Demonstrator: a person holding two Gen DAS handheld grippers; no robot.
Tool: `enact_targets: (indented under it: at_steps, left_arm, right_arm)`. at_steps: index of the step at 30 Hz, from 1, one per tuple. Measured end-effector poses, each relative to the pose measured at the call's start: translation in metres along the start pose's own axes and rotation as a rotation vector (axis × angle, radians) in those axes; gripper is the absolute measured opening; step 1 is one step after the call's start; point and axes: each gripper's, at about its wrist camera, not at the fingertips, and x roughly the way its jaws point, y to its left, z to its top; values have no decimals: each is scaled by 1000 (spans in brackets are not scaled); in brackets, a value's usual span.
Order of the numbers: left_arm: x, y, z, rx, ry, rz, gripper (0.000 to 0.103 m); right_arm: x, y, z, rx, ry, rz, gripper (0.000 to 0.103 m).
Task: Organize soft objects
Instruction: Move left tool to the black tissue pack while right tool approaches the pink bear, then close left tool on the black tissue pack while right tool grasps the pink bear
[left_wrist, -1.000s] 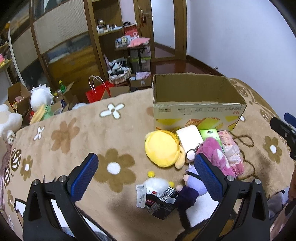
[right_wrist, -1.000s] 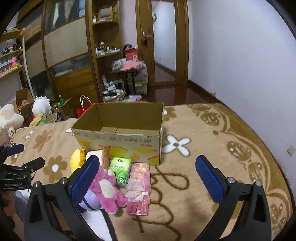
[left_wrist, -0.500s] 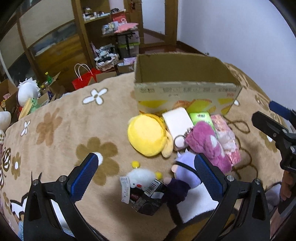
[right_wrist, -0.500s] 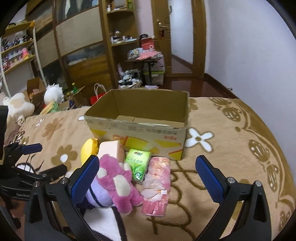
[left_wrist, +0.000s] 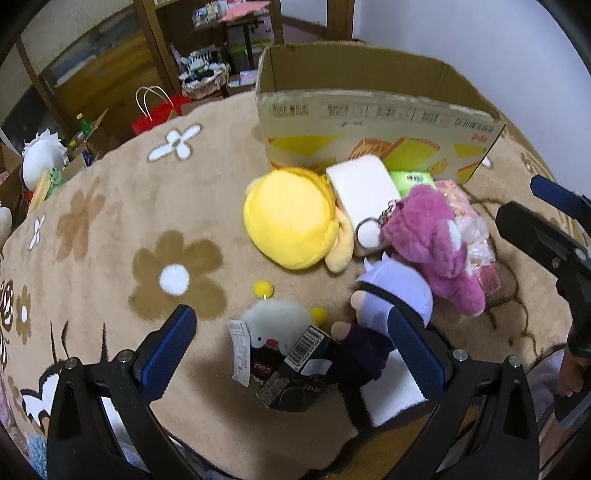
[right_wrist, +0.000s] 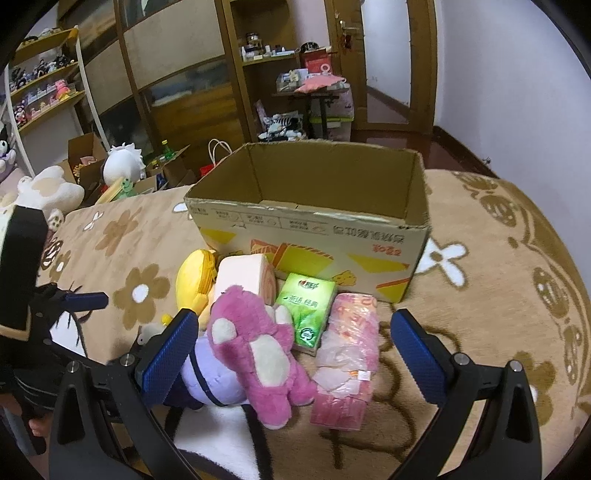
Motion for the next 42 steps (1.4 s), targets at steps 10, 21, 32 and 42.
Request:
enact_targets:
  at_steps: [10,21,32,42]
  left_arm:
    - [11,-7,-5,41,58,-19,102]
    - [17,-10,-8,41,102,-49,78]
    - [16,-12,-12,45,116,-106,31]
    - [16,-3,-10,19,106,-108,8]
  right_arm:
    - [17,4,1,11,40,41,103]
    - [28,10,-1,5,76,65,103]
    - [47,15,-6,-19,141,70,76]
    - [51,28,-11,-36,159,108,40]
